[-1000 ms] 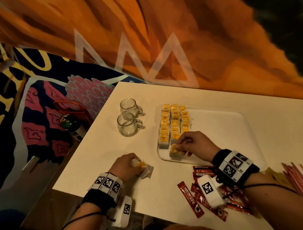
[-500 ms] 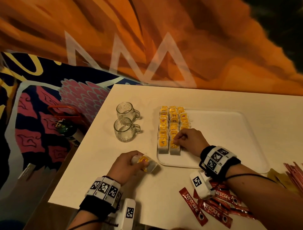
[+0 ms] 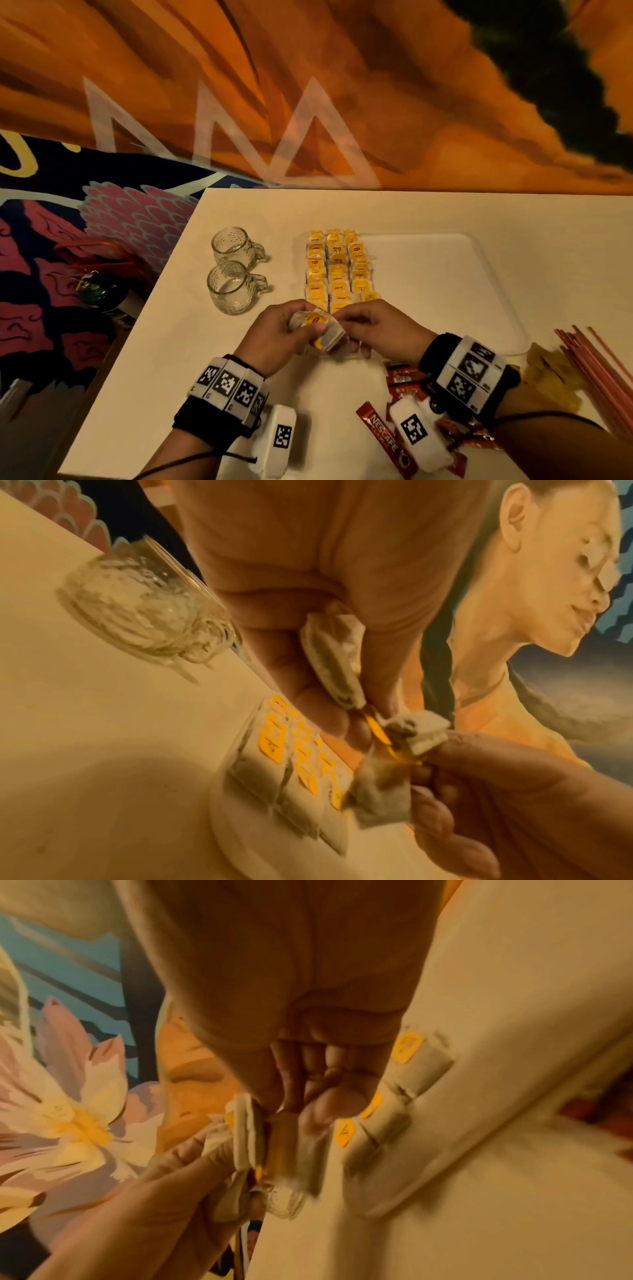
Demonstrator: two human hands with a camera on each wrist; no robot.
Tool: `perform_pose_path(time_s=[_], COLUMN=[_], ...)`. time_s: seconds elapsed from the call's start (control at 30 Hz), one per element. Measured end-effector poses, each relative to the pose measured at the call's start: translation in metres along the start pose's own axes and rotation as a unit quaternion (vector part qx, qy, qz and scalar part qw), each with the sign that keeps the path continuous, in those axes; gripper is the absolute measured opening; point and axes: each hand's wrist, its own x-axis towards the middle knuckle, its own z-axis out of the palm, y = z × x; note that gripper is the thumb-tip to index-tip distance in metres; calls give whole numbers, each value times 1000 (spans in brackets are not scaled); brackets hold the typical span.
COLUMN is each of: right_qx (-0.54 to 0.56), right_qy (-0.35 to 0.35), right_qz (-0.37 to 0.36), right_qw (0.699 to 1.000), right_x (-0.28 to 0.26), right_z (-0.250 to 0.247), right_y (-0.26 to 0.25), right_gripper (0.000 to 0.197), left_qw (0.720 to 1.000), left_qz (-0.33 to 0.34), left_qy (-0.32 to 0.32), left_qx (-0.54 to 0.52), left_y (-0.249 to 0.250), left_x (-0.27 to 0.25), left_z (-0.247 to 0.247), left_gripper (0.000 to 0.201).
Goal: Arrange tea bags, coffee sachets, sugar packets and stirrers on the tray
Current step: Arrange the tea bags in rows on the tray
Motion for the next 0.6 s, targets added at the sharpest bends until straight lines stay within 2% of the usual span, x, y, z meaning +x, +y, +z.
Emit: perform_pose_path(time_s=[0.1, 0.17, 0.33, 0.43, 0.6], right_qx=[85, 119, 60, 88, 114], right_qy=[14, 30, 91, 128, 143], right_qz=[38, 37, 18, 21, 38], right_qw=[996, 992, 994, 988, 982], right_x=[-9, -13, -16, -18, -23], right_z=[-2, -3, -10, -18, -31], right_y=[6, 8, 13, 17, 28], right_gripper=[22, 20, 9, 10, 13], left_qw=[1000, 1000, 999, 997, 997], left_qz=[2, 1, -12, -16, -25], left_qy=[15, 21, 37, 69, 63], left_qx=[-2, -6, -11, -11, 44], left_y=[0, 1, 11, 12, 1], left_x=[9, 13, 17, 18, 10], left_z=[7, 13, 20, 13, 0], left_gripper=[4, 4, 8, 11, 9])
